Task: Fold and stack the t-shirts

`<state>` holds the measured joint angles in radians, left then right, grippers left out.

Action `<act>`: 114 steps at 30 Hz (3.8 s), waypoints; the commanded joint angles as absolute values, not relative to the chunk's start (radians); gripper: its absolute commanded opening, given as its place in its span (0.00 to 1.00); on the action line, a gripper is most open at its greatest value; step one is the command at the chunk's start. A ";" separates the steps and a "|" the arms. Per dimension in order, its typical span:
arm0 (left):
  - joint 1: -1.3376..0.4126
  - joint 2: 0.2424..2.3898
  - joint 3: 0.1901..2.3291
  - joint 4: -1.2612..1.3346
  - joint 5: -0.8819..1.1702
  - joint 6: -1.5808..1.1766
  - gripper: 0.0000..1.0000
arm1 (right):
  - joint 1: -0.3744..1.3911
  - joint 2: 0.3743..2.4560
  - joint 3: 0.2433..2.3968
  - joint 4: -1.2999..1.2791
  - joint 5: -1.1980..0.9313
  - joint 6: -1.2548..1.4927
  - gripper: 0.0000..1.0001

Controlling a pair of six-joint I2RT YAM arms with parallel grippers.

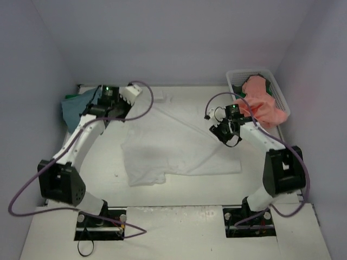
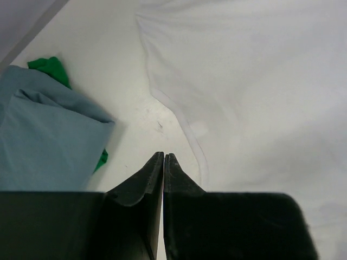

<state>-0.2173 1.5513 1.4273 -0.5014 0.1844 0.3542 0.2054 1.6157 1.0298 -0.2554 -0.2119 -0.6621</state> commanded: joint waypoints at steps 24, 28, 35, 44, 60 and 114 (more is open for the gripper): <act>-0.736 1.083 0.868 -0.615 0.074 0.623 0.01 | 0.383 1.045 0.574 -0.420 -0.020 -1.166 0.47; -0.762 1.088 0.841 -0.601 0.083 0.600 0.01 | 0.379 1.058 0.535 -0.422 -0.017 -1.170 0.47; -0.798 1.121 0.805 -0.583 0.095 0.569 0.01 | 0.371 1.054 0.489 -0.423 -0.018 -1.173 0.47; -0.888 1.157 0.764 -0.598 0.097 0.541 0.01 | 0.368 1.060 0.468 -0.425 -0.005 -1.181 0.49; -0.940 1.239 0.684 -0.509 0.094 0.503 0.13 | 0.370 1.117 0.506 -0.423 -0.049 -1.134 0.22; -0.943 1.138 0.626 -0.517 0.077 0.482 0.62 | 0.373 1.233 0.546 -0.416 -0.107 -1.094 0.01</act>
<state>-0.9367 1.1572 0.5903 -0.5011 0.0544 0.4858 0.3737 1.2362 0.5274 -0.4076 -0.0780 -1.1007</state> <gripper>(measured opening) 0.616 0.009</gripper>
